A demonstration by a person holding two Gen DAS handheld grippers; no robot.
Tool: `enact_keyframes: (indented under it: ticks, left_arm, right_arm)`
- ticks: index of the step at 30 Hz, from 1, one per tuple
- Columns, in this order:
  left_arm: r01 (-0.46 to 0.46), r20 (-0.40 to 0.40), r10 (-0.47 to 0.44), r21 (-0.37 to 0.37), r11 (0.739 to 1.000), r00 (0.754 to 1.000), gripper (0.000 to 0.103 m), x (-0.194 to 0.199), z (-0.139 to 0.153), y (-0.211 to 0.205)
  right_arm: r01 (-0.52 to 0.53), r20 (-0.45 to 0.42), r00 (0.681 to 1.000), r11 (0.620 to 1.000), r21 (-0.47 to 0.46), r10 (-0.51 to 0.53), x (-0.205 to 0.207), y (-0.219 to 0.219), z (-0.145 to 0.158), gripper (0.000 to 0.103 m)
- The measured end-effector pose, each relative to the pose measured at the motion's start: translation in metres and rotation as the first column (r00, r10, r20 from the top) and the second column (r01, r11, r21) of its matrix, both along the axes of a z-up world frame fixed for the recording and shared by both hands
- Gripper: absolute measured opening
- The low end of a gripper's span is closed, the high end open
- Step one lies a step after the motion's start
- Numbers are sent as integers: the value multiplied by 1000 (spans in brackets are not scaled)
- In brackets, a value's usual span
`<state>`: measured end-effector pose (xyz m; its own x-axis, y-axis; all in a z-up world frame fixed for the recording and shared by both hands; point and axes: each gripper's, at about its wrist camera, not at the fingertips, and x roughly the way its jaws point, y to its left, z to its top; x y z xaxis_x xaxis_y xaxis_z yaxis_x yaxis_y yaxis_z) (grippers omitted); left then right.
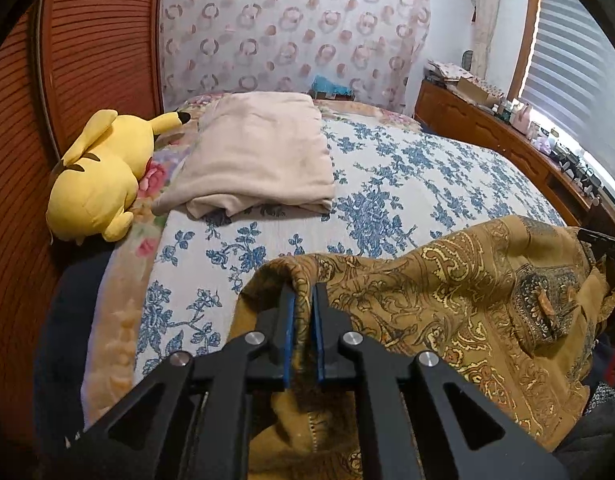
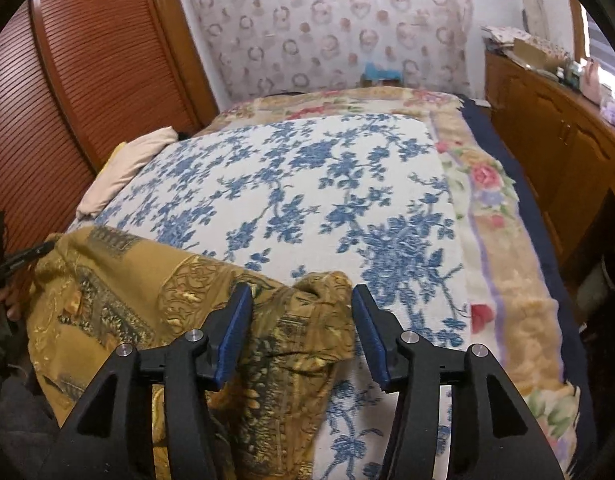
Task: Fold small clothes
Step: 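Lift the gold cloth with both tools and swing it over the bed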
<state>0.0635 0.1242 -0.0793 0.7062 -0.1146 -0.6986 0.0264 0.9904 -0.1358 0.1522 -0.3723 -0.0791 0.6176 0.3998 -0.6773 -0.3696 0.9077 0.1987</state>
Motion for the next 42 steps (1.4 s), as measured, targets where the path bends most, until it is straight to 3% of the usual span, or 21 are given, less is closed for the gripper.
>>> enact_keyframes:
  ticks: [6,11,12,13,15,18,24,32,37,39,42]
  left_arm:
    - [46,-25,-46,-9,999,999,6,4,-8,-3]
    - [54,3,-54,4,999,999,3,0,0,-7]
    - [49,18,-48,-7,999,999,2,-2,4,-6]
    - [42,32,-41,-22,999,999,2,-5,10,-4]
    - [39,48,-37,-46,998,998,2,-10,21,-3]
    - [60,120,-52,-59,996,991,2,-25,47,-5]
    - [107,295,-74,-98,989,953,2,-62,122,-9]
    - [118,511,-63,-76,990,857,2,-93,232,1]
    - [88,567,-48,-43,995,822,2,-68,283,11]
    - [49,568,-35,-10,999,823,2,-41,297,13]
    - [10,540,-11,5,1000,842,4,17,298,20]
  right_arm:
    - [-3,-47,999,999,-34,2,6,8,-16,55]
    - [-8,-50,999,999,-42,6,4,11,-22,53]
    - [-6,-42,999,999,-44,4,3,12,-23,47]
    - [-8,-42,999,999,-41,6,2,12,-23,31]
    - [-24,-66,998,1000,-11,23,0,9,-22,11]
    - [-9,-19,1000,1000,-10,8,-17,9,-9,8]
    - [2,150,989,999,47,-9,-71,5,54,7]
    - [46,418,904,994,102,-84,-132,-18,178,7]
    - [26,570,819,997,75,-65,-138,-19,262,7]
    - [21,595,802,998,58,-51,-125,-12,287,7]
    - [28,597,802,1000,1,-23,-82,5,315,7]
